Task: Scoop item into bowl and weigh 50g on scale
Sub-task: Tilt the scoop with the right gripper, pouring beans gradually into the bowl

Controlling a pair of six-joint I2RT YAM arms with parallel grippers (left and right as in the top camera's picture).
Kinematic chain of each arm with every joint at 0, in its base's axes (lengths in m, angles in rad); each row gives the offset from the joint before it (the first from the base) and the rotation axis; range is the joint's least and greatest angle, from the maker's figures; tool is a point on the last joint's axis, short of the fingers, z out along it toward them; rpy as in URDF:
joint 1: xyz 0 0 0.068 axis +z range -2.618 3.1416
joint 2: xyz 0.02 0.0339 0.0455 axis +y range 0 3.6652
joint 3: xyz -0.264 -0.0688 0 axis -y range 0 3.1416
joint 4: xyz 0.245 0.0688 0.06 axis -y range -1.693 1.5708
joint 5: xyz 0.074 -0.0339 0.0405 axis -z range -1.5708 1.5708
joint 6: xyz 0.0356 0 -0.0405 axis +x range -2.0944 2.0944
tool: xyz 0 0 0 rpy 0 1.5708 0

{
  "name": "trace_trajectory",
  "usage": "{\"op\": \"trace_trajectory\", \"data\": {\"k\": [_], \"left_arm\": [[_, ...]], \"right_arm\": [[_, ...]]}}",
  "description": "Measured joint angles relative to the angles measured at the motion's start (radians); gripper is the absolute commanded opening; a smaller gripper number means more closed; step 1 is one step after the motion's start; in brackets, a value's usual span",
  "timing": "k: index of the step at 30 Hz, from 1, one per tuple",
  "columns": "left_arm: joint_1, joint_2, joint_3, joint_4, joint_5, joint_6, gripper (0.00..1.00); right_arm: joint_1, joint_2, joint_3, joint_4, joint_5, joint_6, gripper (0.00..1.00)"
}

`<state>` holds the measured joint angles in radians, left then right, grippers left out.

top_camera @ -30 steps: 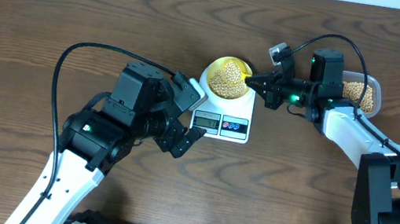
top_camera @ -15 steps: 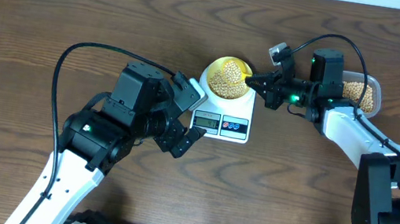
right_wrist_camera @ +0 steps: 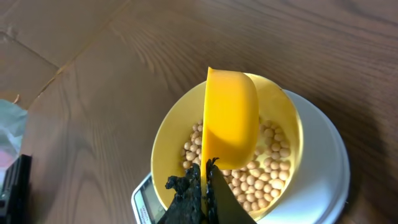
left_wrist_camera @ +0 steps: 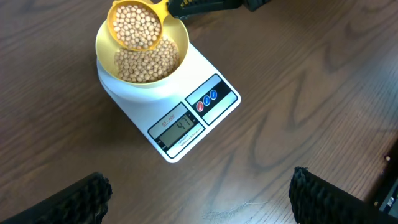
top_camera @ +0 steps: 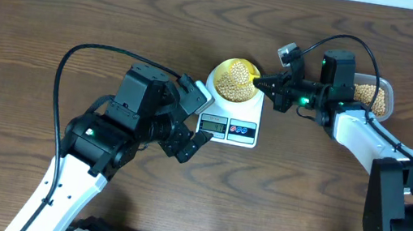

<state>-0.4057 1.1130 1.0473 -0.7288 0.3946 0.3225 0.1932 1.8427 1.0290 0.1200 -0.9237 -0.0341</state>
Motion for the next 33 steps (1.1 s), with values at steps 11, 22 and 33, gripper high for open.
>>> {"op": "trace_trajectory", "data": {"k": [11, 22, 33], "left_arm": [[0.0, 0.0, 0.0, 0.0, 0.0, 0.0, 0.94], [0.0, 0.0, 0.0, 0.0, 0.0, 0.0, 0.94], [0.0, 0.0, 0.0, 0.0, 0.0, 0.0, 0.94]], "right_arm": [[0.002, 0.0, 0.0, 0.027, -0.026, -0.01, 0.01], [0.002, 0.0, 0.0, 0.029, -0.026, -0.009, 0.01], [0.001, 0.0, 0.0, 0.028, -0.026, 0.071, 0.01]]}}
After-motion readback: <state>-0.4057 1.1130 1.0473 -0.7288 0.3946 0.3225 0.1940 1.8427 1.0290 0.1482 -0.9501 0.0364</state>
